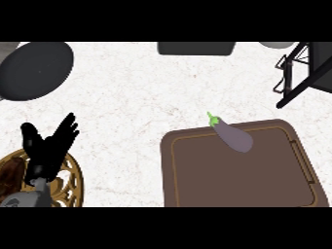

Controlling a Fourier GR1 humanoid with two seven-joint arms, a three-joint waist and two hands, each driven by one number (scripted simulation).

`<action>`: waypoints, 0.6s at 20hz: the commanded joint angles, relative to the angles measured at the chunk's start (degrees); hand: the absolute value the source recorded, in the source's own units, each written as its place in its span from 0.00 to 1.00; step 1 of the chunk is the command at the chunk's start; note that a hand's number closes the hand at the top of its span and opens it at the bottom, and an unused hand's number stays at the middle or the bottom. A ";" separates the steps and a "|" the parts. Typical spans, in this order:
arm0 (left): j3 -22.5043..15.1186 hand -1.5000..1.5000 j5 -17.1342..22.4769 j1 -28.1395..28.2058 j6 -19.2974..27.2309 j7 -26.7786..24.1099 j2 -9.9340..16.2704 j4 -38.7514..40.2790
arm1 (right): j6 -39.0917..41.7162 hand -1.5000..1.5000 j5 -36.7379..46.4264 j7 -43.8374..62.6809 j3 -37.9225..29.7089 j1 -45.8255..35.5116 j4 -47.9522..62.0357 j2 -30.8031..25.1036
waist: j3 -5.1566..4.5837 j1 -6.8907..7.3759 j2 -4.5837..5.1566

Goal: Pick the cupcake from the tray and place it in the tiered shelf

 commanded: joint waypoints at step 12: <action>0.34 0.50 -0.16 2.45 0.09 0.28 -0.88 -0.19 | 12.83 0.00 -10.86 -5.58 -12.27 15.77 8.04 -16.68 | 0.03 -0.80 -0.01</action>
